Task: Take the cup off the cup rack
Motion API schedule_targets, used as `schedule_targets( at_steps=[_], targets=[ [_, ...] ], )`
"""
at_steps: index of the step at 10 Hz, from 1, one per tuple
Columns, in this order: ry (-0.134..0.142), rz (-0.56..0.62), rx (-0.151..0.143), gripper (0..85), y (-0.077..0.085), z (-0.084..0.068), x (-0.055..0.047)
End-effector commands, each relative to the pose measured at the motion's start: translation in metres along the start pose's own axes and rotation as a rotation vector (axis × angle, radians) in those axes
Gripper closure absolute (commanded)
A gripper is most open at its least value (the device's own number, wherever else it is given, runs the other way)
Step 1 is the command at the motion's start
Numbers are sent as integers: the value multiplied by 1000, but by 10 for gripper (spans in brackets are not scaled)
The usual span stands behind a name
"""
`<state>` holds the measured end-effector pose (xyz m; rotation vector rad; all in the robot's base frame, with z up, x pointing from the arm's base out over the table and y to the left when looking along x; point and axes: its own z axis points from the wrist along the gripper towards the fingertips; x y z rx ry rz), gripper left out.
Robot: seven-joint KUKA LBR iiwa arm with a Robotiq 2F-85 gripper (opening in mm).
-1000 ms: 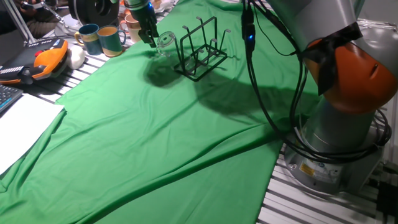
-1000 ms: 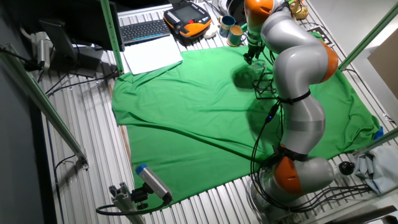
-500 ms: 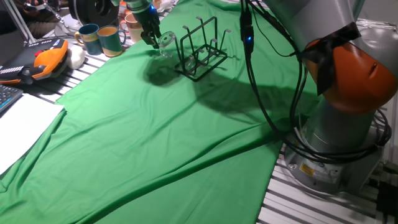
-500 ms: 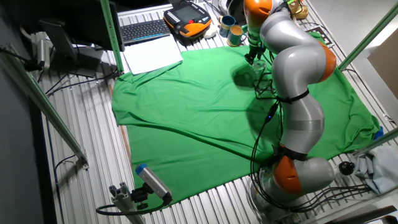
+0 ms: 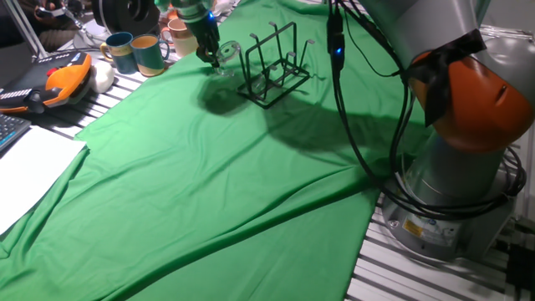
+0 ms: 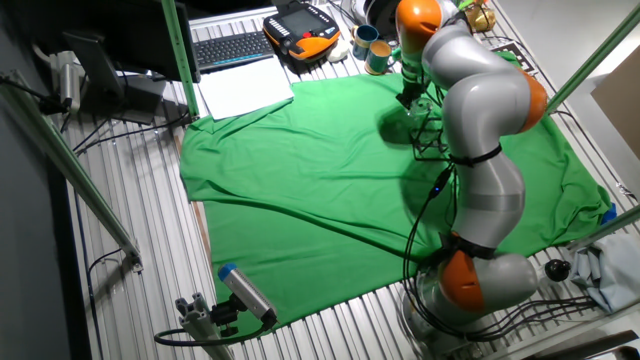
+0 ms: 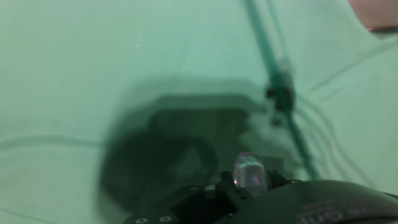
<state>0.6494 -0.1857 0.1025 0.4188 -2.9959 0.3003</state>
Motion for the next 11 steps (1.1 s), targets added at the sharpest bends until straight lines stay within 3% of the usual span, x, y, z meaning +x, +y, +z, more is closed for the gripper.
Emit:
schedule_targets(
  at_steps=[1,3,4,7,9,11],
  targets=[
    [-8,0,-1,510,1,5,3],
    [-13,-18,-9,510,1,6,5],
    [-4,-31,-29,680,1,3,5],
    [6,-68,-12,680,1,-3,3],
    [38,-66,-17,680,6,-33,-3],
    [55,-59,-29,680,7,-78,-7]
  ],
)
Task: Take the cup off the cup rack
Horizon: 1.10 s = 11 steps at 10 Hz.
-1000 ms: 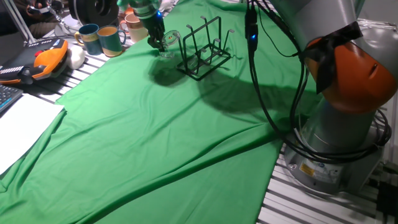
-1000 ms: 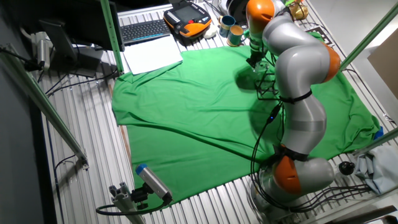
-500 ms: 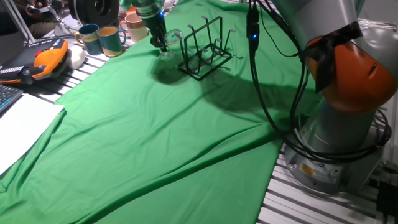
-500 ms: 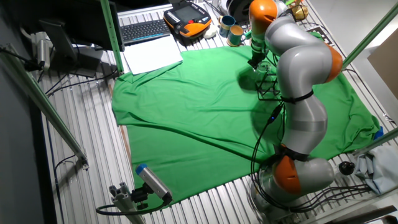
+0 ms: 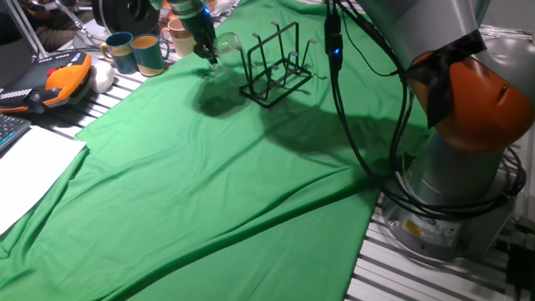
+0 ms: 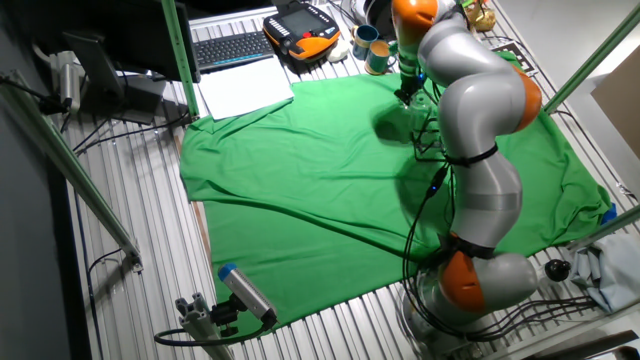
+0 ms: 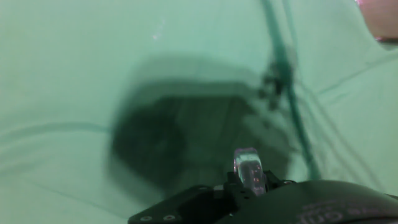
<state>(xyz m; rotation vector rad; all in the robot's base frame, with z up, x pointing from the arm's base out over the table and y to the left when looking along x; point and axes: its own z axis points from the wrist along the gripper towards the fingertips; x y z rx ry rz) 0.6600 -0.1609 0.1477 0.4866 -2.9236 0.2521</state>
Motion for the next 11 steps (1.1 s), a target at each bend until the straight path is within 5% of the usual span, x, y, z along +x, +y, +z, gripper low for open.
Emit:
schedule_targets(
  at_steps=[1,2,5,9,11],
  targets=[
    [-1,8,-29,680,-4,-52,8],
    [-2,25,-48,680,0,-69,11],
    [4,71,-35,680,17,-106,33],
    [11,113,-58,680,27,-127,59],
    [3,141,-80,680,33,-129,63]
  ],
)
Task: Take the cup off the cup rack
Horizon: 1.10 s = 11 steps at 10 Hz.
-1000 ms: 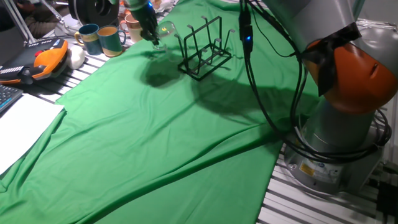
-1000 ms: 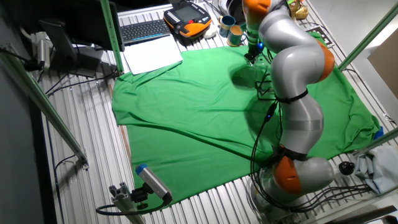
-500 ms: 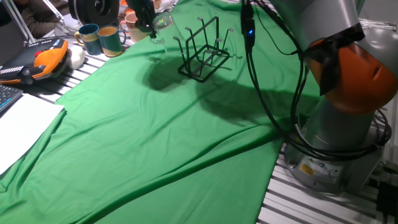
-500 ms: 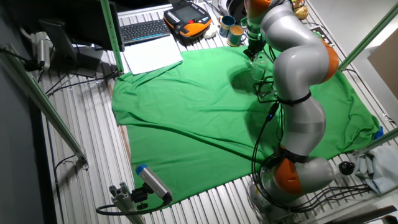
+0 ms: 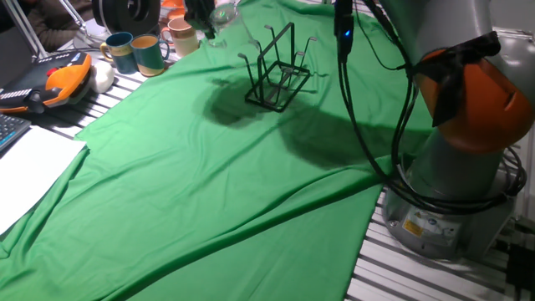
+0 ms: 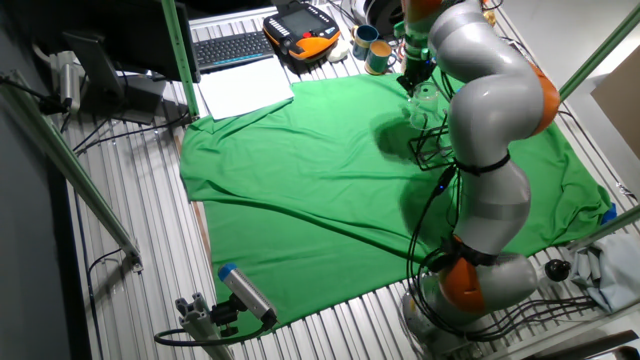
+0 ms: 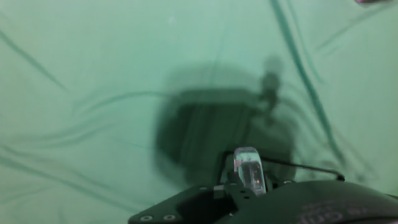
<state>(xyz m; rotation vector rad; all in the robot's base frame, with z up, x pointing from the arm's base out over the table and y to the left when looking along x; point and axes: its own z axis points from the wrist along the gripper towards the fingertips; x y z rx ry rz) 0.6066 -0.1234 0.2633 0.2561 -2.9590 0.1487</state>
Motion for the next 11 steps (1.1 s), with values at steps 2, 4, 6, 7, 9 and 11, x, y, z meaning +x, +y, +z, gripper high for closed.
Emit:
schedule_targets(
  at_steps=[2,4,6,7,9,11],
  targets=[
    [-19,71,-17,680,9,-11,5],
    [-48,145,-48,680,23,-2,7],
    [-81,237,-74,680,39,9,10],
    [-94,265,-80,680,45,14,11],
    [-121,318,-86,680,60,29,13],
    [-176,381,-87,680,79,58,13]
  ],
)
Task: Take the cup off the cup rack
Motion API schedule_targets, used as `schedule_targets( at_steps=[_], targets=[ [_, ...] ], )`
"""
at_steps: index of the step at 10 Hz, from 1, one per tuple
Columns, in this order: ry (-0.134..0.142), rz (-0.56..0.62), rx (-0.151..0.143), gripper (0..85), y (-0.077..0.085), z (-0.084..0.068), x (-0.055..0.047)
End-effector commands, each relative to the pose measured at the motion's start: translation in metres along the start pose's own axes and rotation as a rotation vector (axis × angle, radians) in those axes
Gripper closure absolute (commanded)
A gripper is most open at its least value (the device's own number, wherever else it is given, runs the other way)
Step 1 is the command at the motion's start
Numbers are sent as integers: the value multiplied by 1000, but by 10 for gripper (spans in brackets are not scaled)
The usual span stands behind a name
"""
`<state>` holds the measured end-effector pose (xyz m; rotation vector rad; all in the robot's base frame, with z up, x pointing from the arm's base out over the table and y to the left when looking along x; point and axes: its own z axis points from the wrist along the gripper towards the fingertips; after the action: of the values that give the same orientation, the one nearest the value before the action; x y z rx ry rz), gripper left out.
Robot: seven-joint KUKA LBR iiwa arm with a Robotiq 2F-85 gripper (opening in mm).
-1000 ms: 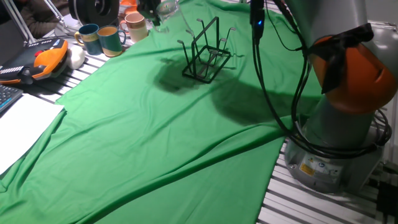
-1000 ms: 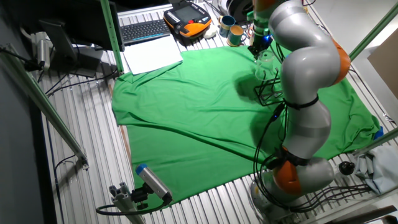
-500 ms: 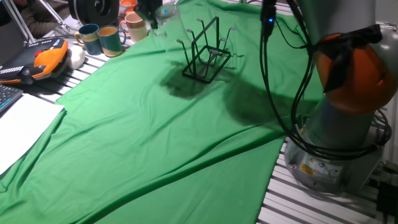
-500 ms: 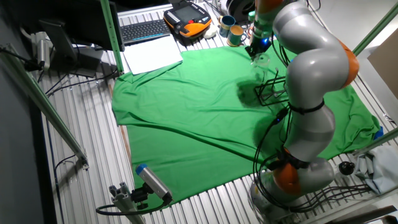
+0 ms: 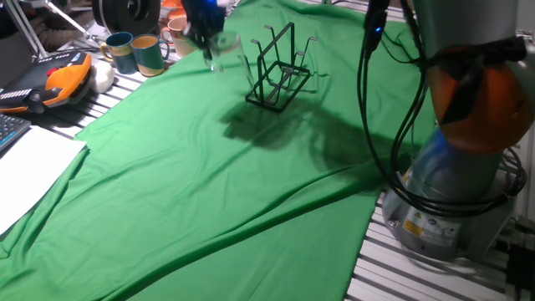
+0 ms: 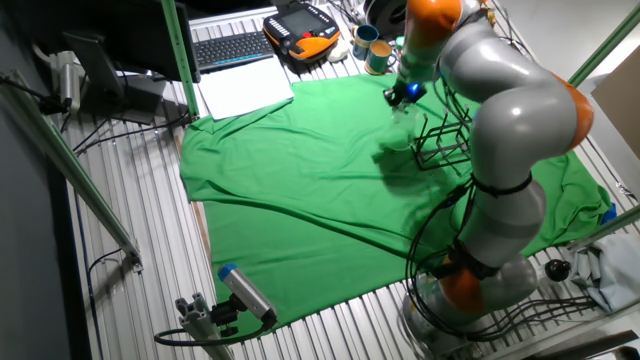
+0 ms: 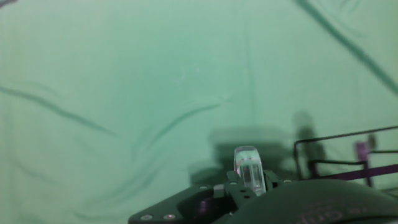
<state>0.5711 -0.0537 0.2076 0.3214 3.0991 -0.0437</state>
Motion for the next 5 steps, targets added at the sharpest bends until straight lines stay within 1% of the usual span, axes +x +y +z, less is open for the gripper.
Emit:
schedule_targets(
  at_steps=[1,2,3,5],
  targets=[
    [-17,15,-4,680,3,18,1],
    [-26,21,-9,680,5,29,-1],
    [-36,25,-21,680,7,43,-2],
    [-54,23,-29,680,9,63,-1]
  ],
)
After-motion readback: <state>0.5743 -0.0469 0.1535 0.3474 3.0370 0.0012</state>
